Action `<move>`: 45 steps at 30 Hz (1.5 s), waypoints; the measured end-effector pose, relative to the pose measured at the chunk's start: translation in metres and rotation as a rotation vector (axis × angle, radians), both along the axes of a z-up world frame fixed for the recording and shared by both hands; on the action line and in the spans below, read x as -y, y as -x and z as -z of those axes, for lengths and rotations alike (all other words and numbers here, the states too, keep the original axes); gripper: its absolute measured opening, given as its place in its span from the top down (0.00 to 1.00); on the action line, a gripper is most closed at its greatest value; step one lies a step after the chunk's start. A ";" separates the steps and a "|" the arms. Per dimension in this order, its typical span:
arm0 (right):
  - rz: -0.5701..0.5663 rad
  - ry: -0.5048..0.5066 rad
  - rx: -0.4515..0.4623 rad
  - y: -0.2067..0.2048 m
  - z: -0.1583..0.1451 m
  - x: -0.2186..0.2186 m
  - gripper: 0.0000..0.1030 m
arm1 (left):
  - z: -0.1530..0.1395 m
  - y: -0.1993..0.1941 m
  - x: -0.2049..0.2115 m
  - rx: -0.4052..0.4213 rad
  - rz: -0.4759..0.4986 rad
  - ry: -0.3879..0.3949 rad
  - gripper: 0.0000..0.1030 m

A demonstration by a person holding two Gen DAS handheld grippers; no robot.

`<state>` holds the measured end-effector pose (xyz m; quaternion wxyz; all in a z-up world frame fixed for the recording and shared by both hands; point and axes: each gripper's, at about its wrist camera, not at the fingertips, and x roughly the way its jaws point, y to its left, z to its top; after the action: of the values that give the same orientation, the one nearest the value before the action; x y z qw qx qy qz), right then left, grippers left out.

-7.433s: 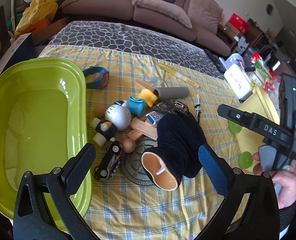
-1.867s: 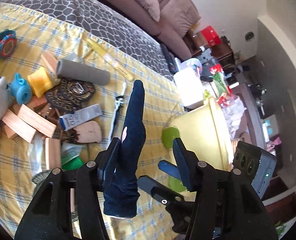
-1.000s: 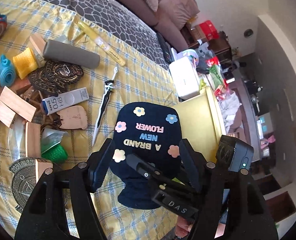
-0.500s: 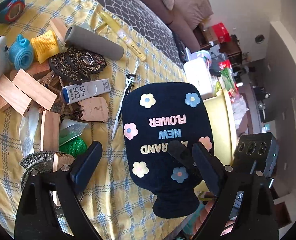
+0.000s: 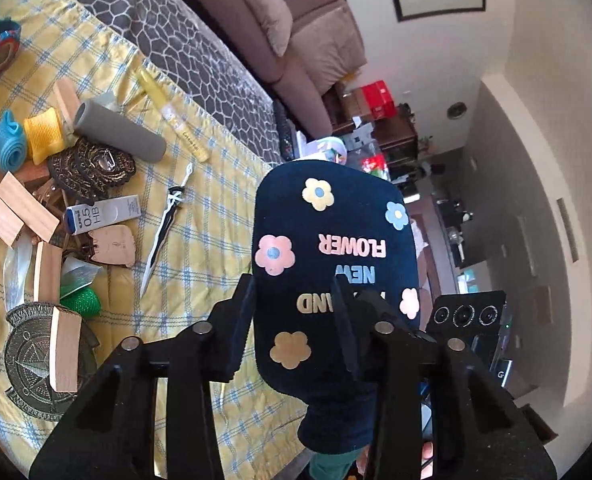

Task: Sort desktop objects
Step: 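Lower the navy pouch into the yellow basin and open both grippers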

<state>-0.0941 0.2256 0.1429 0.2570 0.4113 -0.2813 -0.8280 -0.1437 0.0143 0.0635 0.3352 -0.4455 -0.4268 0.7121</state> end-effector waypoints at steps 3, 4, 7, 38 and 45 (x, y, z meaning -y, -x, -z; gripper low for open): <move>0.003 -0.046 -0.042 -0.007 -0.018 -0.003 0.86 | -0.009 0.002 -0.012 -0.027 0.020 -0.016 0.69; 0.007 -0.059 -0.055 -0.009 -0.023 -0.006 0.85 | -0.013 0.002 -0.019 -0.037 0.030 -0.008 0.69; 0.042 -0.105 -0.080 -0.015 -0.036 -0.020 0.85 | -0.024 0.007 -0.045 -0.055 0.068 0.005 0.69; 0.244 -0.077 0.076 -0.017 -0.006 -0.162 0.82 | -0.081 0.019 -0.210 -0.157 0.242 0.310 0.69; 0.334 -0.233 0.047 -0.034 -0.028 -0.174 0.40 | -0.093 0.009 -0.223 -0.219 0.277 0.405 0.69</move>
<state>-0.0599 0.3993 0.1709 0.0602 0.4049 -0.2540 -0.8763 -0.1525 0.2371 0.1569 0.3778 -0.4778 -0.1718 0.7742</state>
